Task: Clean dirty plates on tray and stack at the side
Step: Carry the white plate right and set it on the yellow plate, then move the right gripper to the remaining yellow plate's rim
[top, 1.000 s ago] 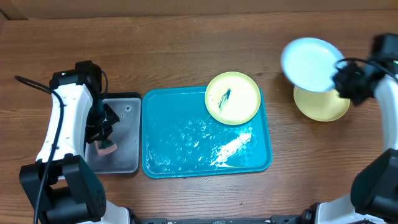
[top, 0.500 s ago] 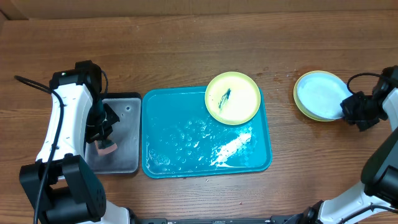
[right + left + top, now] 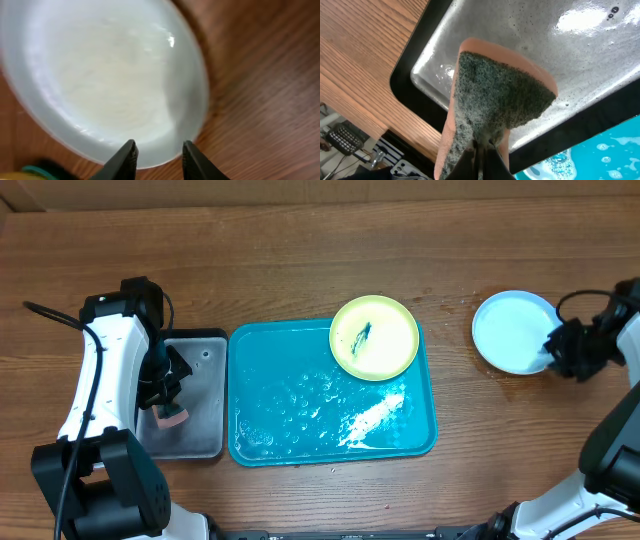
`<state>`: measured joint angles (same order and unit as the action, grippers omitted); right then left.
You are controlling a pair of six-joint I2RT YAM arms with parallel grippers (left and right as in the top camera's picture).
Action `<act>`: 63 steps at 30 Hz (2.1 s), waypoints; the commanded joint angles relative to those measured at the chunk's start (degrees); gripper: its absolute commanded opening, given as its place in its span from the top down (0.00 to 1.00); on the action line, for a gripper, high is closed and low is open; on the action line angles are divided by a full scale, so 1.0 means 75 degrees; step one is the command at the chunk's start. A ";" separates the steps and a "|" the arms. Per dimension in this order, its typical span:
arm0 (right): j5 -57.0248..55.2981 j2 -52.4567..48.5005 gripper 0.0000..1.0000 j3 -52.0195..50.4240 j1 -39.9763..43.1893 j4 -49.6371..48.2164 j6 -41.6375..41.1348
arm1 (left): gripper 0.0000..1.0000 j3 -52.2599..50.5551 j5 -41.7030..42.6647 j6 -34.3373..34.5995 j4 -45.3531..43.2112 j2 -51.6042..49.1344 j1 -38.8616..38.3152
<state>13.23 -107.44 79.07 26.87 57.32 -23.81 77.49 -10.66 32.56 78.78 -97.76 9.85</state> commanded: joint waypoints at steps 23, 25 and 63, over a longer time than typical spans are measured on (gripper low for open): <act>0.0595 -0.0761 0.59 0.1355 -0.4360 0.0175 0.3296 | 0.96 0.0015 0.0026 -0.0152 0.0067 -0.0044 -0.0032; 0.0609 -0.0915 0.59 0.1355 -0.4421 0.0085 0.3293 | 0.96 0.0015 0.0023 -0.0157 0.0085 -0.0044 -0.0032; 0.0766 -0.1766 0.96 0.0271 -0.5042 -0.1067 0.1539 | 0.96 0.0015 -0.0038 -0.0233 0.0114 -0.0044 -0.0032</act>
<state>21.30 -120.46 82.59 -10.66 49.47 -8.62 77.49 -10.66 32.01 80.01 -97.76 9.85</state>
